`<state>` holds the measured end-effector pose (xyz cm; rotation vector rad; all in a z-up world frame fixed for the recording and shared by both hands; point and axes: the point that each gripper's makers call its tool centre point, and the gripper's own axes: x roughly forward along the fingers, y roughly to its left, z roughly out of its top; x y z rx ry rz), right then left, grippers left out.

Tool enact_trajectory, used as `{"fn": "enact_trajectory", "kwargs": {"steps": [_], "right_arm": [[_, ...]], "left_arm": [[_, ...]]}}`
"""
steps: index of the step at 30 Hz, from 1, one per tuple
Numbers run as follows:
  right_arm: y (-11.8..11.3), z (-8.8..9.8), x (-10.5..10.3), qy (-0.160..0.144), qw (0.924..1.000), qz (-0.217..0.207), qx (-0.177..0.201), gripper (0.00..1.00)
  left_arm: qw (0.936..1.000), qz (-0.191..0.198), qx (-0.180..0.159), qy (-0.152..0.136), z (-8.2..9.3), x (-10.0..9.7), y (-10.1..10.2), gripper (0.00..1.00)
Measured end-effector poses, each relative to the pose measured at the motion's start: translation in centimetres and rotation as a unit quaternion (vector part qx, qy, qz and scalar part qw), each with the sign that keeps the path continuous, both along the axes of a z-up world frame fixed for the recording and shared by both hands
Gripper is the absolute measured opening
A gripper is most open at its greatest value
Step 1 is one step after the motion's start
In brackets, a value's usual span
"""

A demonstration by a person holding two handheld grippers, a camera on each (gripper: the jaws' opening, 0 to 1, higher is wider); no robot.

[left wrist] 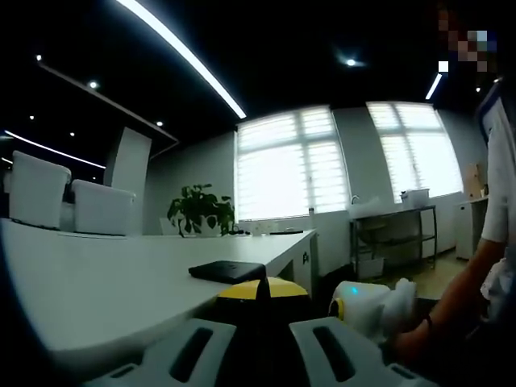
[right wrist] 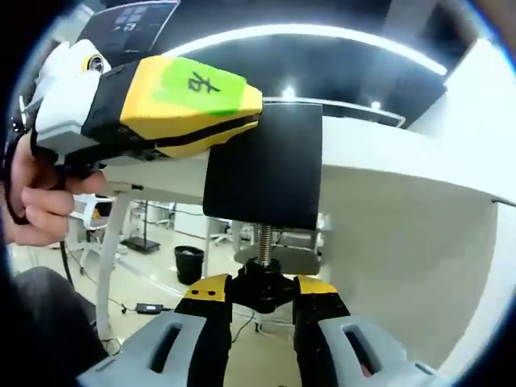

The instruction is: Clamp the fixed fixture on the desktop, loosen the retaining clip, secure it to the edge of the desk, and tighten the retaining clip.

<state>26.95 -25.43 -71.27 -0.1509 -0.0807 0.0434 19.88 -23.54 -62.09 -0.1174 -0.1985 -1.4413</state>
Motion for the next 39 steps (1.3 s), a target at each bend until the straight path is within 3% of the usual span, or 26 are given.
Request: {"fn": "enact_trajectory", "kwargs": {"steps": [3, 7, 12, 15, 19, 21, 23, 25, 27, 30, 32, 34, 37, 39], "right_arm": [[0.6, 0.0, 0.4, 0.003, 0.9974, 0.072, -0.007, 0.28], [1.0, 0.0, 0.2, 0.022, 0.9879, 0.152, -0.019, 0.28], [1.8, -0.5, 0.1, 0.037, 0.9630, 0.263, -0.047, 0.28], [2.1, -0.8, -0.3, 0.054, 0.9514, 0.295, -0.070, 0.28], [2.1, -0.8, -0.3, 0.057, 0.9497, 0.297, -0.080, 0.28], [2.0, -0.9, -0.4, 0.049, 0.9533, 0.287, -0.079, 0.28], [1.6, -1.3, -0.4, 0.043, 0.9632, 0.258, -0.062, 0.29], [1.0, -2.5, -1.0, 0.042, 0.9759, 0.208, -0.052, 0.36], [0.4, -3.6, -1.9, 0.036, 0.9871, 0.155, -0.017, 0.46], [0.2, -4.5, -4.0, 0.017, 0.9967, 0.078, 0.015, 0.47], [0.0, -4.0, -5.4, 0.001, 0.9992, 0.022, 0.033, 0.47], [0.3, -3.1, -7.1, -0.019, 0.9969, -0.034, 0.068, 0.46], [0.4, -2.1, -8.1, -0.022, 0.9948, -0.094, 0.034, 0.44], [0.6, -1.3, -7.7, -0.017, 0.9939, -0.108, -0.015, 0.41]], "left_arm": [[1.0000, -0.002, 0.001, 0.000, 0.0, 0.0, 0.0, 0.03], [1.0000, -0.004, -0.001, 0.001, 0.0, 0.1, 0.0, 0.03], [1.0000, -0.003, 0.000, -0.002, 0.1, 0.1, 0.0, 0.03], [1.0000, -0.001, 0.001, -0.003, 0.1, 0.1, 0.0, 0.03], [1.0000, -0.001, 0.001, -0.003, 0.1, 0.1, 0.0, 0.03], [1.0000, -0.001, 0.002, -0.003, 0.1, 0.1, 0.0, 0.03], [1.0000, 0.000, 0.002, -0.003, 0.1, 0.1, 0.0, 0.03], [1.0000, 0.000, 0.002, -0.004, 0.1, 0.1, 0.0, 0.03], [1.0000, 0.000, 0.003, -0.004, 0.1, 0.1, 0.0, 0.03], [1.0000, 0.000, 0.003, -0.004, 0.0, 0.1, 0.0, 0.03], [1.0000, 0.000, 0.002, -0.003, 0.0, 0.0, 0.0, 0.03], [1.0000, 0.000, 0.006, -0.001, 0.0, 0.0, 0.0, 0.03], [1.0000, 0.002, 0.006, 0.002, 0.0, 0.0, 0.0, 0.03], [1.0000, 0.004, 0.006, 0.002, 0.0, 0.0, 0.0, 0.03]]}}
